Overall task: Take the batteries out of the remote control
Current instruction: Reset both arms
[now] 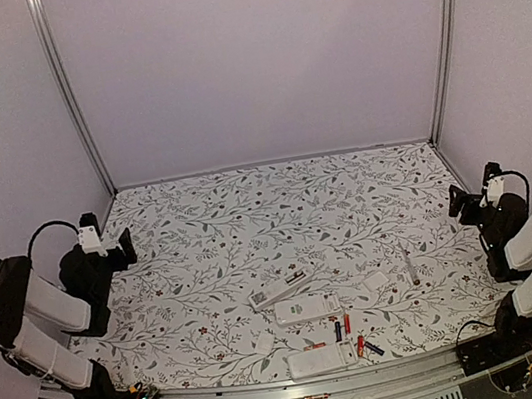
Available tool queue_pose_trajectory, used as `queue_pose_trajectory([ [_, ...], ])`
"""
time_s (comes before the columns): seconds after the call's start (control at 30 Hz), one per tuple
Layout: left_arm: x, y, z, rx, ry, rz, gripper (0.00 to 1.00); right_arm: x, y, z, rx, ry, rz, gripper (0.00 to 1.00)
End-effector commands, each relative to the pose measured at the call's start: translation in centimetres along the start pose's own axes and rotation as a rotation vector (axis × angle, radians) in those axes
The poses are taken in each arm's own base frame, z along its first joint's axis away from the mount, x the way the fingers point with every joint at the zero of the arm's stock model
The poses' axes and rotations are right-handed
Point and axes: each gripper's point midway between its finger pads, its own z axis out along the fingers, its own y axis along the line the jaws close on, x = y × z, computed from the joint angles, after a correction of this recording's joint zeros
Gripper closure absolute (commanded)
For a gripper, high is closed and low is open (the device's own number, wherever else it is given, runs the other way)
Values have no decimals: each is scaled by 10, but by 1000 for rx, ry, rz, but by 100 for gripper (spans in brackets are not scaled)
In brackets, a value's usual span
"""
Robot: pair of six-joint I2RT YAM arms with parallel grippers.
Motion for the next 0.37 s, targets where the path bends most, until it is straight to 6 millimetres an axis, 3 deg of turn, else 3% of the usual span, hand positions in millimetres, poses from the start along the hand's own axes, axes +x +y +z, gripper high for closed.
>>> queue_pose_trajectory([
  [0.0, -11, 11, 7, -95, -41, 14, 0, -21, 13, 6, -56, -98, -58, 1],
  [0.33, -4, 15, 6, -109, -39, 2, 0, -24, 17, 8, -71, -104, -66, 1],
])
